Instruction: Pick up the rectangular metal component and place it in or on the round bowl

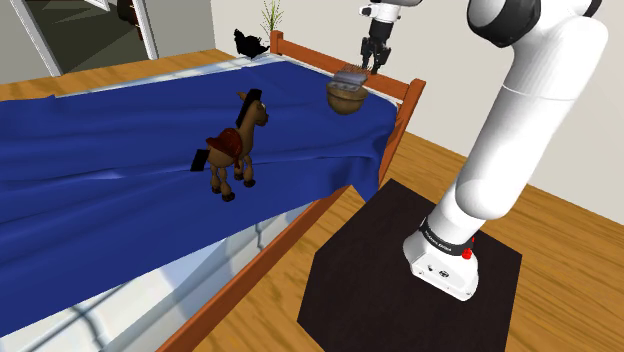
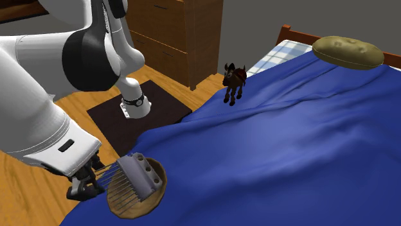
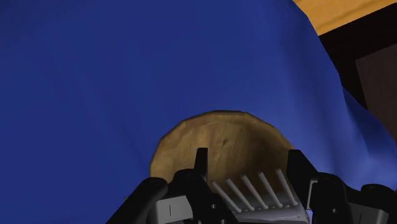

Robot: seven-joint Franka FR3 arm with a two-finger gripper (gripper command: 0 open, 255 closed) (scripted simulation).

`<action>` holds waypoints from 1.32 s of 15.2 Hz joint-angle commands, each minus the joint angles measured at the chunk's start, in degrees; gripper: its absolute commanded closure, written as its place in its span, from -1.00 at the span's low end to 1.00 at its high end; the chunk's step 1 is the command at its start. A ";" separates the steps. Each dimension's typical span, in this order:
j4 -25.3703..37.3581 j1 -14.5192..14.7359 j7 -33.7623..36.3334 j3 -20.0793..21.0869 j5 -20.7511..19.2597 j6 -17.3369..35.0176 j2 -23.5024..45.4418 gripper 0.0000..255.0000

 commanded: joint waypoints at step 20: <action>-7.15 -0.73 -2.19 0.17 2.21 9.54 2.98 1.00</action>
